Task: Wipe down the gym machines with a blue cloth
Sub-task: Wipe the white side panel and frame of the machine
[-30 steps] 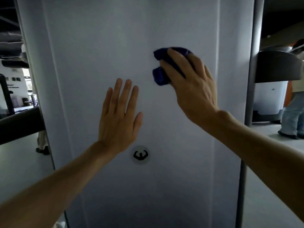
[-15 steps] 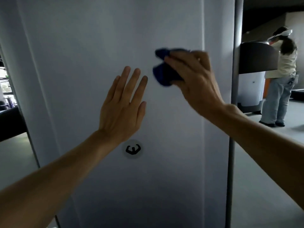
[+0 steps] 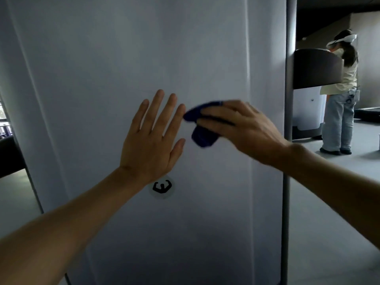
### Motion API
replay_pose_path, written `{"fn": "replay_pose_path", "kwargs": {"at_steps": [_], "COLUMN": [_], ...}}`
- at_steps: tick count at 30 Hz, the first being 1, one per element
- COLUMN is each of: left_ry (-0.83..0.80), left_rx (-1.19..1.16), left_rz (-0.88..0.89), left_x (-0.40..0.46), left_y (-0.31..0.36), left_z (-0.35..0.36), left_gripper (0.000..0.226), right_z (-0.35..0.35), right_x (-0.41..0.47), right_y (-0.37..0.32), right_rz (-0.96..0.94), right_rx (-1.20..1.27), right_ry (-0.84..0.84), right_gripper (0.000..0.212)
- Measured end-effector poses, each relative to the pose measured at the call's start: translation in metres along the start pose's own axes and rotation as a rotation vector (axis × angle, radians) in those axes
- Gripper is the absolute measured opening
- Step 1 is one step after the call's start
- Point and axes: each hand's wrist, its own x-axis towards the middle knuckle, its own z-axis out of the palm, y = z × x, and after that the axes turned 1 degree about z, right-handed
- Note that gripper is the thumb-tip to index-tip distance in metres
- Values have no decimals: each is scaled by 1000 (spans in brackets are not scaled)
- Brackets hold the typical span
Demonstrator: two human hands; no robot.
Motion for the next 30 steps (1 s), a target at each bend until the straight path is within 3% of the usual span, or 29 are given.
{"fn": "replay_pose_path", "kwargs": {"at_steps": [3, 8, 10, 13, 14, 16, 17, 19, 21, 24, 27, 30], "left_ry": [-1, -4, 1, 28, 36, 48, 47, 34, 15, 2, 11, 16], "left_rx": [0, 9, -8, -83, -102, -97, -83, -57, -44, -36, -29, -49], "left_rz": [8, -10, -25, -71, -87, -110, -113, -99, -86, -88, -85, -84], "left_x": [-1, 0, 0, 1, 1, 2, 2, 2, 1, 0, 2, 0], "left_y": [-1, 4, 8, 12, 14, 18, 19, 20, 20, 20, 21, 20], "left_z": [0, 0, 0, -1, -1, 0, 0, 1, 1, 1, 2, 2], "left_gripper": [68, 68, 68, 65, 64, 63, 63, 65, 68, 70, 70, 70], "right_z": [-13, 5, 20, 18, 12, -3, -8, -20, -23, -7, 14, 8], "right_x": [42, 23, -25, -87, -92, -68, -49, -11, 16, 7, -54, -113], "right_y": [28, 5, -27, -64, -56, -31, -14, 25, 50, 43, -21, -69], "right_rz": [238, 408, 356, 93, -33, -212, -204, -9, 258, 396, 329, 85], "right_rx": [14, 66, 86, 86, 74, 11, 9, -23, -7, 36, 77, 58], "right_ry": [143, 258, 198, -63, -140, -148, -72, 77, 154, 171, 131, -155], "right_gripper": [41, 37, 46, 73, 75, 58, 44, 33, 40, 43, 49, 65]}}
